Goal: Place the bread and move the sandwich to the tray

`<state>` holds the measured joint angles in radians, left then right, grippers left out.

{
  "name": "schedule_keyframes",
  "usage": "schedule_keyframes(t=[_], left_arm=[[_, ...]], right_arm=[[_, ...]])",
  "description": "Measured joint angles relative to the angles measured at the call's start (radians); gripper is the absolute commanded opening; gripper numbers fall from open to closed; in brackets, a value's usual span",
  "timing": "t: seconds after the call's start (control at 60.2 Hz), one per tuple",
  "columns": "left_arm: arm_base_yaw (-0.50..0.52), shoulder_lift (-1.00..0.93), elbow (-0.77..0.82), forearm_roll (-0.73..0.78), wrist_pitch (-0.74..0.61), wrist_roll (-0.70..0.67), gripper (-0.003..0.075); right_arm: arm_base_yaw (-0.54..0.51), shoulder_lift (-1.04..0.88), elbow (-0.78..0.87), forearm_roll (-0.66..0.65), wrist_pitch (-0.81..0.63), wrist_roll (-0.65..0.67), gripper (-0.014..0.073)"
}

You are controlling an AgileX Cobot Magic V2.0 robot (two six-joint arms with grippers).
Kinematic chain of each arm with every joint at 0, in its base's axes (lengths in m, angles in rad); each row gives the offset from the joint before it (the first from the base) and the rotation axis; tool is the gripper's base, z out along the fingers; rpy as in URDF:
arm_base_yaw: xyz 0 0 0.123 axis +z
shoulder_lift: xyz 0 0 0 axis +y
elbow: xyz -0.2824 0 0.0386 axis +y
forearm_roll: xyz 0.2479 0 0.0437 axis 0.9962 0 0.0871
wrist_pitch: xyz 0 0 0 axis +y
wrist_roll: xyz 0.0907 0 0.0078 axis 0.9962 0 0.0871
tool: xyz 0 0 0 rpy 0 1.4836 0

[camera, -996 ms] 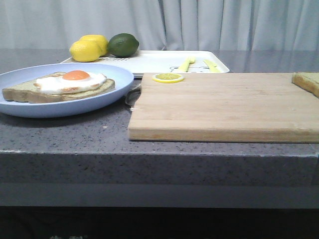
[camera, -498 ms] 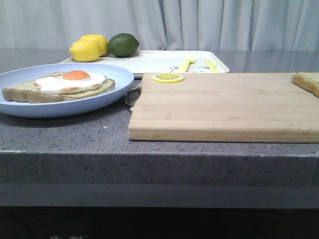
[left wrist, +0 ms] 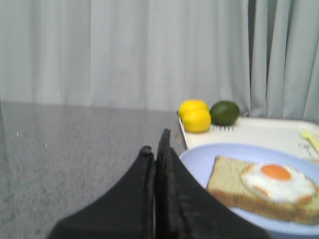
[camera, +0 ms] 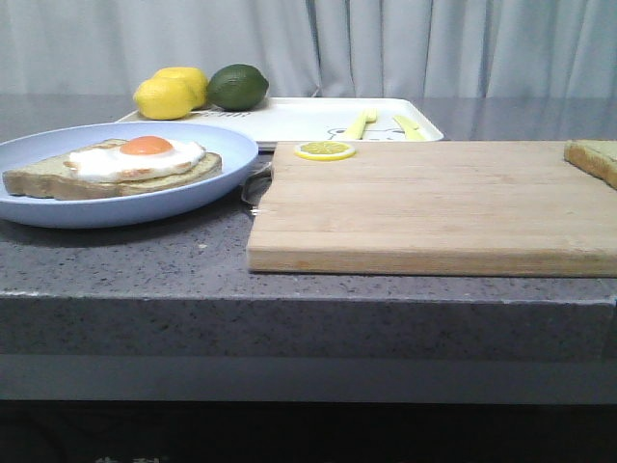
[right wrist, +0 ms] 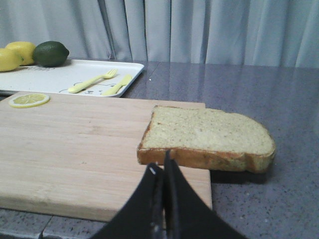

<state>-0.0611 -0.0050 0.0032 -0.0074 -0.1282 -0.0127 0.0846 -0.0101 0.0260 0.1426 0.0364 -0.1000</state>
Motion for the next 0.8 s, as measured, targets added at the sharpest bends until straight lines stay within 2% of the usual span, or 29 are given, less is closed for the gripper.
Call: schedule_keyframes(t=[0.083,0.149,0.249,0.349,0.498,0.697,0.797], left_arm=[[0.000,0.000,0.000,0.000,-0.091,0.000,-0.0019],[0.000,0.000,-0.008,0.000,-0.104,0.000,-0.0019],[0.000,0.000,-0.085,0.000,0.003,0.000,-0.0019],[0.000,0.045,-0.239,0.000,0.152,0.000,-0.0019],[0.000,0.286,-0.477,0.000,0.364,0.000,-0.0019],[0.000,0.541,-0.584,0.000,0.414,0.000,-0.0019],[0.000,0.584,-0.588,0.000,0.425,0.000,0.0002]], right_arm=[[0.000,0.000,0.000,0.004,-0.036,0.000,-0.0083],[0.000,0.000,-0.013,0.016,-0.036,0.000,-0.0083],[0.000,0.000,-0.107,0.025,0.073,0.000,-0.0077],[0.000,0.025,-0.245,0.027,0.199,0.000,-0.0076],[0.000,0.213,-0.485,0.031,0.356,0.000,-0.0076],[0.000,0.420,-0.615,0.066,0.374,0.000,-0.0070],[0.000,0.464,-0.617,0.069,0.374,0.000,0.0023]])
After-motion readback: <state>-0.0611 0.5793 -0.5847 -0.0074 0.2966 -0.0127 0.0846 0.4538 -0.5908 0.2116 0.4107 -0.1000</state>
